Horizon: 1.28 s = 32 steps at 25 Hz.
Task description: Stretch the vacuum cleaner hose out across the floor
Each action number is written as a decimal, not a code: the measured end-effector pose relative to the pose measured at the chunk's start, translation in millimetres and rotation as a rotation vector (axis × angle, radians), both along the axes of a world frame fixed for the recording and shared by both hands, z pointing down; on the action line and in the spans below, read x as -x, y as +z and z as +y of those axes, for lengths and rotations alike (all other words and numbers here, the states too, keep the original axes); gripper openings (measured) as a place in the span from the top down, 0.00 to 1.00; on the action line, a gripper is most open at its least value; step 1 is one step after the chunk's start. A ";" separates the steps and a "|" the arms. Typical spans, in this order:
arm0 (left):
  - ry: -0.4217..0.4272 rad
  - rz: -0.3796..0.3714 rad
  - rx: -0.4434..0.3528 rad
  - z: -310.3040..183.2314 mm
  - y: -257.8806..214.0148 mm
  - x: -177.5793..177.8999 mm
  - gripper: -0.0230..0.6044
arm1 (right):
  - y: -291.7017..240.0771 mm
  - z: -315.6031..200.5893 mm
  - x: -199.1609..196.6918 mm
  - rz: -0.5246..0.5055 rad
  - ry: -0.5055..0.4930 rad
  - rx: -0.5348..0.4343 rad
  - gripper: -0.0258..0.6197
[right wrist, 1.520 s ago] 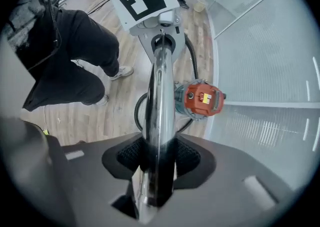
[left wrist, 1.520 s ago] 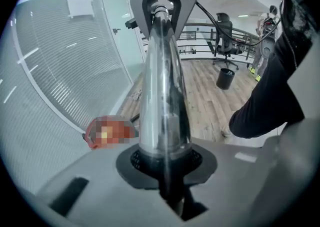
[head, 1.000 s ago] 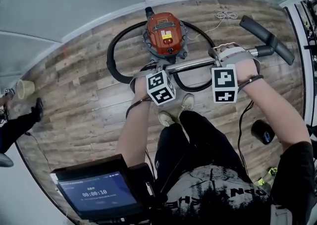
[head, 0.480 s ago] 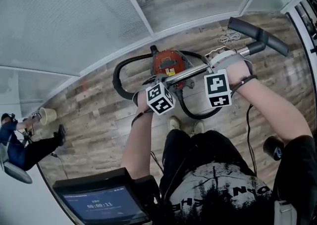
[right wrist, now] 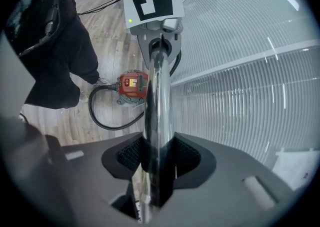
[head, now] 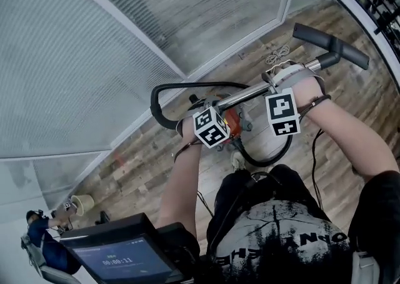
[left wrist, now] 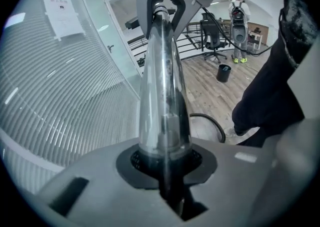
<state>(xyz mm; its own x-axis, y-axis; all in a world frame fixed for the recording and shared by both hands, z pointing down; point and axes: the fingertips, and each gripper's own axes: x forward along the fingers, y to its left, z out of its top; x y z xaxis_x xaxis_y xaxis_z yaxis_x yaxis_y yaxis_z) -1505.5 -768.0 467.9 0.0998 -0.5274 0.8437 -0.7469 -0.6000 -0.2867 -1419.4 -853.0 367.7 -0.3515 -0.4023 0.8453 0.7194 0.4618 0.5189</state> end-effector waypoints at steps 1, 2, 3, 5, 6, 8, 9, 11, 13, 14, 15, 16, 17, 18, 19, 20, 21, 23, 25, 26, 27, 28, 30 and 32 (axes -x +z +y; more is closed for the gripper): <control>0.032 0.003 -0.006 -8.8 -4.3 -0.3 0.85 | -5.0 -5.6 -2.6 0.002 0.031 -0.007 0.70; 0.058 0.004 -0.011 -15.5 -8.2 1.3 0.85 | -9.4 -9.7 -3.2 0.004 0.057 -0.014 0.70; 0.079 0.004 -0.015 -21.3 -11.6 3.5 0.85 | -13.2 -13.1 -2.8 0.006 0.079 -0.021 0.70; 0.113 0.008 -0.023 -32.0 -16.2 3.8 0.85 | -18.5 -20.1 -4.7 0.013 0.114 -0.035 0.70; 0.127 0.014 -0.027 -37.6 -17.3 1.0 0.85 | -20.3 -24.1 -7.8 0.018 0.131 -0.044 0.70; 0.151 0.030 -0.035 -46.9 -17.4 -6.9 0.85 | -22.5 -30.9 -15.5 0.029 0.160 -0.062 0.70; 0.163 0.037 -0.037 -49.8 -17.1 -11.0 0.85 | -23.0 -32.9 -19.6 0.034 0.173 -0.070 0.70; 0.187 0.049 -0.039 -55.1 -15.5 -18.4 0.85 | -22.8 -36.2 -27.2 0.042 0.196 -0.078 0.70; 0.212 0.062 -0.043 -62.3 -9.4 -21.0 0.85 | -18.1 -40.5 -29.8 0.054 0.215 -0.081 0.70; 0.222 0.068 -0.046 -66.2 -5.5 -21.3 0.85 | -14.9 -43.0 -30.0 0.059 0.222 -0.082 0.70; 0.229 0.071 -0.049 -69.2 -3.5 -24.3 0.85 | -13.1 -44.9 -33.1 0.062 0.226 -0.083 0.70; 0.233 0.068 -0.051 -70.9 -5.0 -32.2 0.85 | -14.6 -45.8 -41.5 0.060 0.229 -0.084 0.70; 0.235 0.060 -0.053 -71.5 -11.0 -45.4 0.85 | -19.9 -45.9 -55.5 0.052 0.229 -0.085 0.70; 0.232 0.047 -0.056 -71.4 -20.3 -62.0 0.85 | -28.3 -45.6 -73.3 0.038 0.226 -0.087 0.70; 0.228 0.033 -0.059 -71.3 -31.3 -80.1 0.85 | -38.4 -45.4 -92.4 0.021 0.219 -0.089 0.70; 0.220 0.021 -0.064 -71.6 -42.3 -98.1 0.85 | -48.6 -46.0 -111.0 0.006 0.210 -0.093 0.70; 0.209 0.012 -0.069 -72.5 -51.9 -115.6 0.85 | -57.9 -47.4 -128.5 -0.007 0.198 -0.099 0.70; 0.176 0.005 -0.085 -73.6 -65.5 -148.2 0.85 | -71.8 -50.3 -159.4 -0.022 0.166 -0.118 0.70; 0.136 0.007 -0.109 -72.9 -74.1 -178.2 0.85 | -82.8 -51.5 -186.1 -0.038 0.118 -0.150 0.70; 0.113 0.011 -0.124 -72.5 -78.6 -192.2 0.85 | -89.1 -51.7 -197.7 -0.049 0.089 -0.175 0.70; 0.089 0.017 -0.141 -72.2 -83.7 -205.5 0.85 | -96.4 -52.0 -208.2 -0.062 0.059 -0.205 0.70; 0.065 0.027 -0.157 -71.9 -89.3 -218.2 0.85 | -104.6 -52.3 -217.4 -0.074 0.027 -0.239 0.70; 0.018 0.059 -0.190 -70.7 -101.2 -240.4 0.85 | -123.4 -51.4 -231.1 -0.105 -0.034 -0.313 0.69; -0.033 0.104 -0.224 -67.8 -112.5 -256.2 0.85 | -144.6 -47.6 -235.7 -0.156 -0.097 -0.391 0.67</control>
<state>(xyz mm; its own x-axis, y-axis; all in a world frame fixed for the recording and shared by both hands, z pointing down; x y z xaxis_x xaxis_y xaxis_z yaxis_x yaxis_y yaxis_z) -1249.3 -835.8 355.4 0.1596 -0.7045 0.6915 -0.7972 -0.5051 -0.3306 -1183.7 -900.5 223.1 -0.5151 -0.6405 0.5696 0.6488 0.1430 0.7474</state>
